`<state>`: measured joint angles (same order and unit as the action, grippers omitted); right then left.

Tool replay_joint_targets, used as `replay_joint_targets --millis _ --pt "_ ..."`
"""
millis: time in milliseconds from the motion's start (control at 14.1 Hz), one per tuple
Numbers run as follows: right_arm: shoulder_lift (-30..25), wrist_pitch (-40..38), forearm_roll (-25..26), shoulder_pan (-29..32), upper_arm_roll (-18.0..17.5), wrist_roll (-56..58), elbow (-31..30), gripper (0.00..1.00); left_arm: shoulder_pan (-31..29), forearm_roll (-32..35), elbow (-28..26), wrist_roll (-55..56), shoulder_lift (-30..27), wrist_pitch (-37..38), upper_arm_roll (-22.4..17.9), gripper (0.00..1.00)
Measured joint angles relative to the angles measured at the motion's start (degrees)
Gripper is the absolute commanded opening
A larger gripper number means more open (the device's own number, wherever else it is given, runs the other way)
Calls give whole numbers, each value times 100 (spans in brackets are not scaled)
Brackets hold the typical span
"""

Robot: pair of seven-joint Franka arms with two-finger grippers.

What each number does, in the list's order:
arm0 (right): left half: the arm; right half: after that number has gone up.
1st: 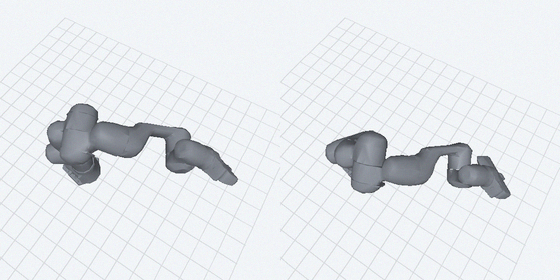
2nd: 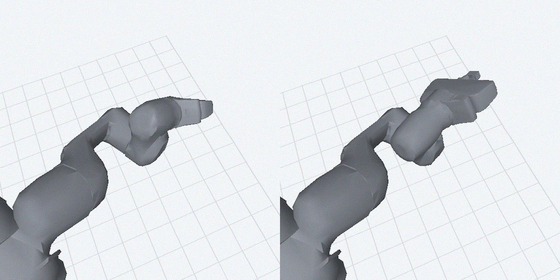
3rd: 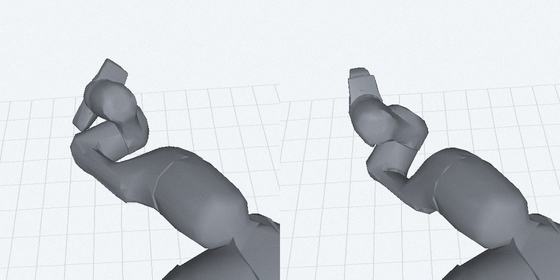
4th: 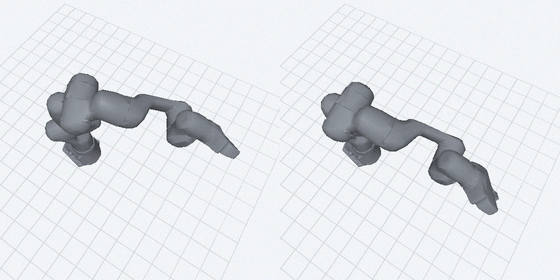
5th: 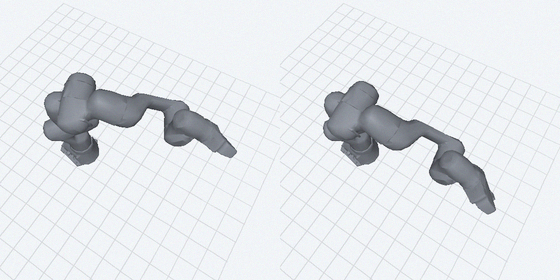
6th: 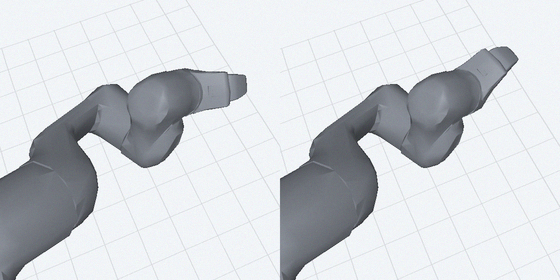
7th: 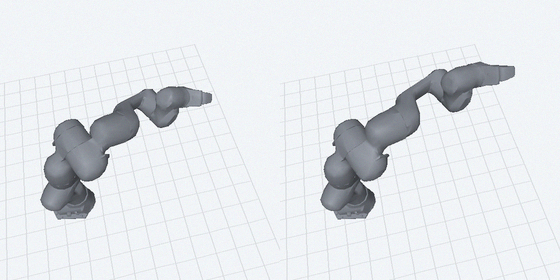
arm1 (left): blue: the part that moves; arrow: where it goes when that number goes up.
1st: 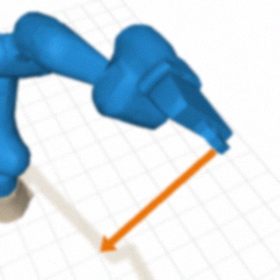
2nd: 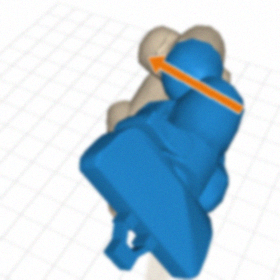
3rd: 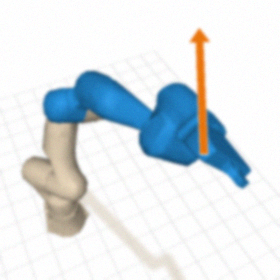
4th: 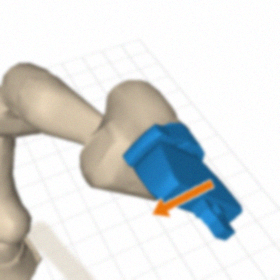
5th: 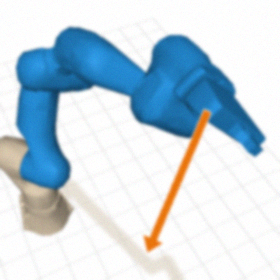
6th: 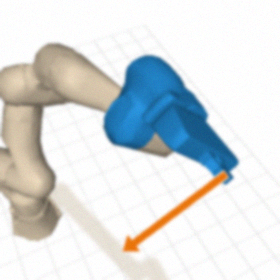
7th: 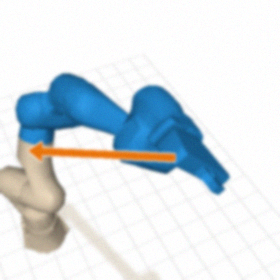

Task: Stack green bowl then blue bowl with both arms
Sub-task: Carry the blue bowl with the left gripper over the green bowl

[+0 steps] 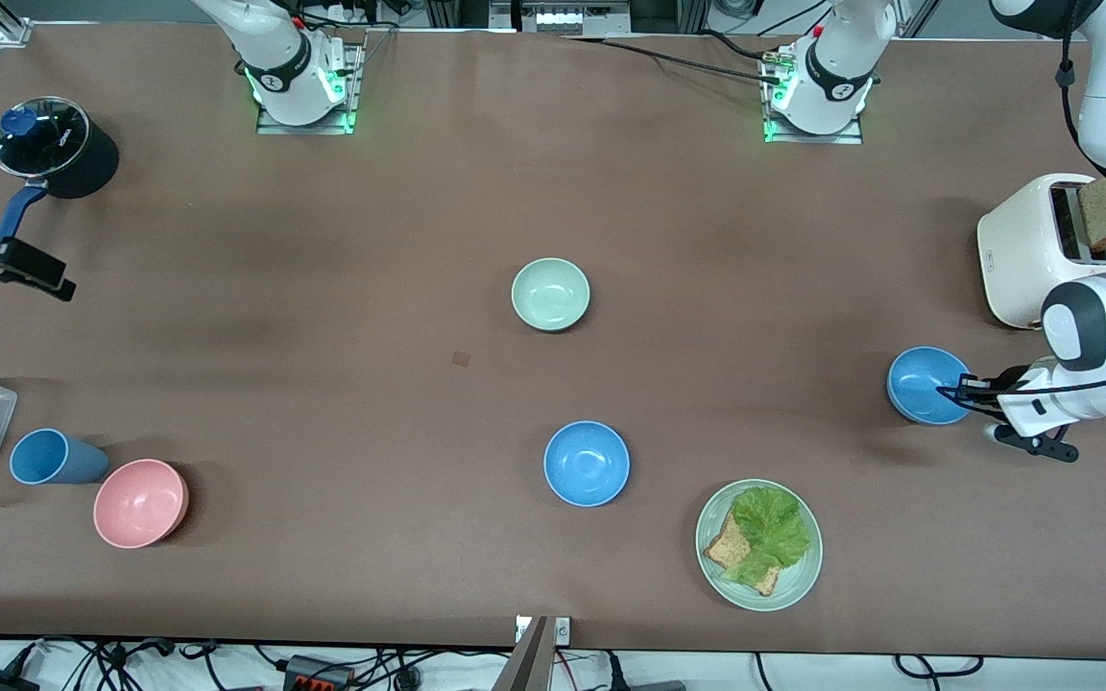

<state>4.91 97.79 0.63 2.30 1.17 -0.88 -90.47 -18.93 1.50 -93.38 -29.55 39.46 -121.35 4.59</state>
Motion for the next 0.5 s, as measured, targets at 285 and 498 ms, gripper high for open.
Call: replay_joint_targets --millis 285,498 --pt "-581 214 69 -4 -20 14 -782 100 -5 -112 112 42 -385 924 365 0" --pt "-643 217 69 -5 -31 31 -811 100 6 -470 131 377 -896 1717 769 0"
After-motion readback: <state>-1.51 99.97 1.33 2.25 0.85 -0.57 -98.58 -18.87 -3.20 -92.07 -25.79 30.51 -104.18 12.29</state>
